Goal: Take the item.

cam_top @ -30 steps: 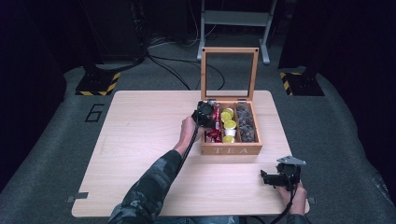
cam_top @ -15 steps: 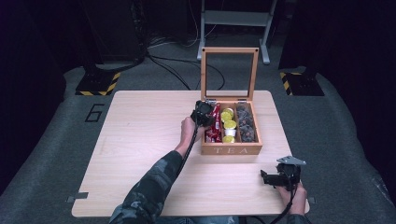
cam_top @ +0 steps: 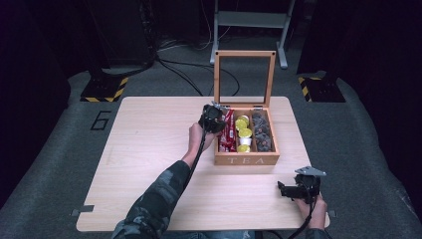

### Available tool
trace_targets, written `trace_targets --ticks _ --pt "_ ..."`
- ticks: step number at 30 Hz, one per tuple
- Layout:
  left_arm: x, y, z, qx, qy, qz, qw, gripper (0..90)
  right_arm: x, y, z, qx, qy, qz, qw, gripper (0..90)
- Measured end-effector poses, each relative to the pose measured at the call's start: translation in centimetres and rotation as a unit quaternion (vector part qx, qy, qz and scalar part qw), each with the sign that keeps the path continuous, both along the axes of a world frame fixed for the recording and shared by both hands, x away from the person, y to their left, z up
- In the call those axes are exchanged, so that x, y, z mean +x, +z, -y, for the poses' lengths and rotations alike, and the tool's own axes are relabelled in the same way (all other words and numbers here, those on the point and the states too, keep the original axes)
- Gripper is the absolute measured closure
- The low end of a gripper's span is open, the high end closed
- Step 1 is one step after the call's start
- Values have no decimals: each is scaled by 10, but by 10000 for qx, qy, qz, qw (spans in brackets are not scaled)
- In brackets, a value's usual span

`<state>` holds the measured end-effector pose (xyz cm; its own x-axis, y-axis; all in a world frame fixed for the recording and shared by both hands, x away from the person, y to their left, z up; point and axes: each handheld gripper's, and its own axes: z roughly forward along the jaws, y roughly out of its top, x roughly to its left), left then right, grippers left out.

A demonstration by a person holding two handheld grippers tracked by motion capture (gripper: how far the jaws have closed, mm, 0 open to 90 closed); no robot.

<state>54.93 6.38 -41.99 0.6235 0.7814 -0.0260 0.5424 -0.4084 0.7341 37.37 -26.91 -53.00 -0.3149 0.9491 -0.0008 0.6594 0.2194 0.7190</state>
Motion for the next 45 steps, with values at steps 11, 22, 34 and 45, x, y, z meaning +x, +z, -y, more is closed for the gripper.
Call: trace_targets --ticks 11,22,34,45 --pt "-7 9 -14 -127 -21 110 9999 857 0 0 0 1 -3 -1 10000 1" --pt "-16 19 -34 -161 -25 245 9996 857 0 0 0 -1 -5 2 10000 1" --pt "-22 27 -61 -168 49 370 9992 857 0 0 0 0 -3 -1 10000 1" --pt "-23 32 -80 -182 214 445 9986 858 0 0 0 2 -5 -2 10000 1"
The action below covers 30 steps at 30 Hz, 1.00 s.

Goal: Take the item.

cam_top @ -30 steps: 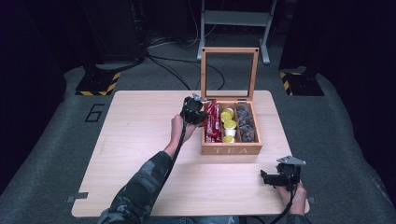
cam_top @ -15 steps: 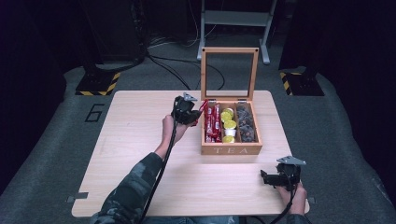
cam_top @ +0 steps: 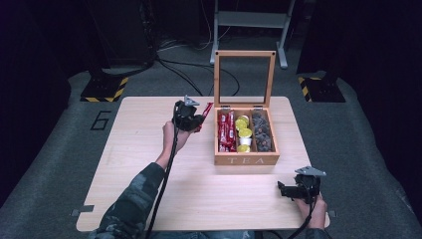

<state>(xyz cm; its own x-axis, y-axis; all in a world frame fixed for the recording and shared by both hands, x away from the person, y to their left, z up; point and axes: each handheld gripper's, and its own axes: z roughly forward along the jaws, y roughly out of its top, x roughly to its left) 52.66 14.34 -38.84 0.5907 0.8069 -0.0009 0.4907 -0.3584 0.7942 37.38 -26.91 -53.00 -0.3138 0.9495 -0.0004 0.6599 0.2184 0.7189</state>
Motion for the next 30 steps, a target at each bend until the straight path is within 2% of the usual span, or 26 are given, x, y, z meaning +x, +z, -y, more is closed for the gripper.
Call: trace_targets --ticks 6,8,18,19,30 --pt "-2 4 -10 20 16 63 10000 858 0 0 0 0 0 -1 10000 1" --pt "-2 4 -11 -38 69 68 9999 858 0 0 0 1 0 1 10000 1" --pt "-4 6 -31 29 189 108 9998 858 0 0 0 1 0 0 10000 1" --pt "-4 5 -34 -33 244 149 9996 858 0 0 0 0 0 1 10000 1" --pt "-5 6 -51 -82 432 195 9988 858 0 0 0 0 -2 2 10000 1"
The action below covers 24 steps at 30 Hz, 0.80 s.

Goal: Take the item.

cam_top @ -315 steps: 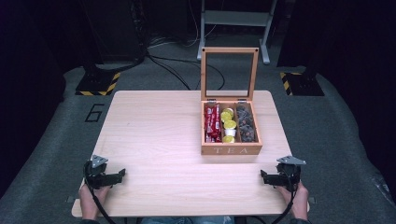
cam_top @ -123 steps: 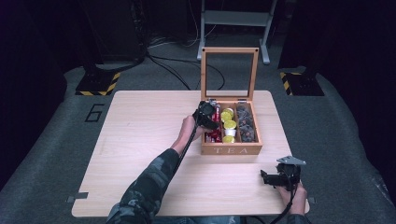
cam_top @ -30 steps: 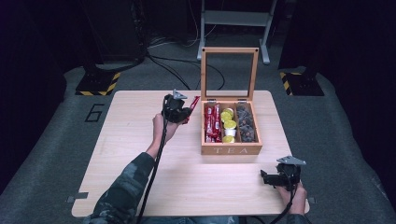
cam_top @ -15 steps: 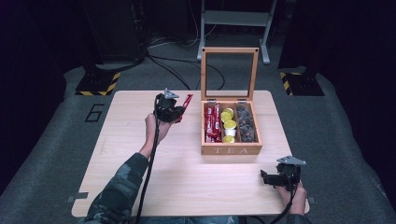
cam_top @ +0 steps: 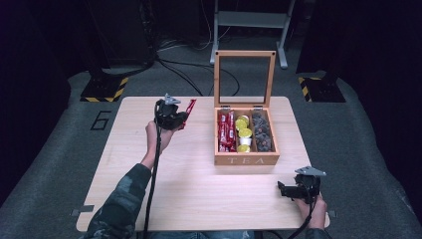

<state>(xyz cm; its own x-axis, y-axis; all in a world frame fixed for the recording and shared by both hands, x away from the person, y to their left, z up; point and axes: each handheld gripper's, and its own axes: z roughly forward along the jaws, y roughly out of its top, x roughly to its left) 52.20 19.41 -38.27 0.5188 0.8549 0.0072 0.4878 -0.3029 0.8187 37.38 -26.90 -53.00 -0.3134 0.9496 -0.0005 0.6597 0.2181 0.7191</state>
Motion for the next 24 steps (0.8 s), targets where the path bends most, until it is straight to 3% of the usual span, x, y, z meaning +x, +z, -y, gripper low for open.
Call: trace_targets --ticks 24 --pt "-1 -10 -45 -25 437 -32 9990 859 0 0 0 -3 -7 0 10000 0"
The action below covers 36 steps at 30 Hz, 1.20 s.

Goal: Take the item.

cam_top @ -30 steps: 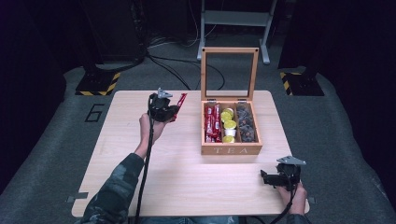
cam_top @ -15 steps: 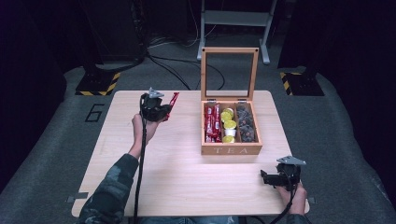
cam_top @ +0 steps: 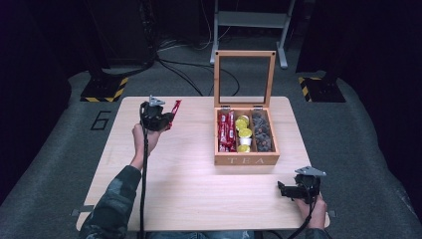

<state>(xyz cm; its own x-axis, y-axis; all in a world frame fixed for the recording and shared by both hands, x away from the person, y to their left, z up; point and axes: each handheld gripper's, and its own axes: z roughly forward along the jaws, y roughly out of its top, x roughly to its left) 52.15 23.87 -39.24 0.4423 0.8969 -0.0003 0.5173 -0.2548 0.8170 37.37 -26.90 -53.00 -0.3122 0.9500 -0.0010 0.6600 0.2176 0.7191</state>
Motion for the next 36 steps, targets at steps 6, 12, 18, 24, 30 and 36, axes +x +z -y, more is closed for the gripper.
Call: trace_targets --ticks 6,12,18,24,30,36 --pt "1 -5 -10 0 146 -22 9999 859 0 0 0 1 -12 -3 10000 0" --pt "2 -11 -21 -10 267 -40 9996 859 0 0 0 2 -14 -4 10000 0" --pt "3 -18 -29 -50 400 -40 9992 860 0 0 0 1 -14 -3 10000 0" --pt "3 -31 -35 -38 489 -128 9987 860 0 0 0 2 -15 -3 10000 0" --pt "5 -40 -42 -57 599 -206 9980 860 0 0 0 2 -15 -4 10000 0" --pt "8 -51 -51 -74 759 -282 9967 861 0 0 0 1 -14 -5 10000 0"
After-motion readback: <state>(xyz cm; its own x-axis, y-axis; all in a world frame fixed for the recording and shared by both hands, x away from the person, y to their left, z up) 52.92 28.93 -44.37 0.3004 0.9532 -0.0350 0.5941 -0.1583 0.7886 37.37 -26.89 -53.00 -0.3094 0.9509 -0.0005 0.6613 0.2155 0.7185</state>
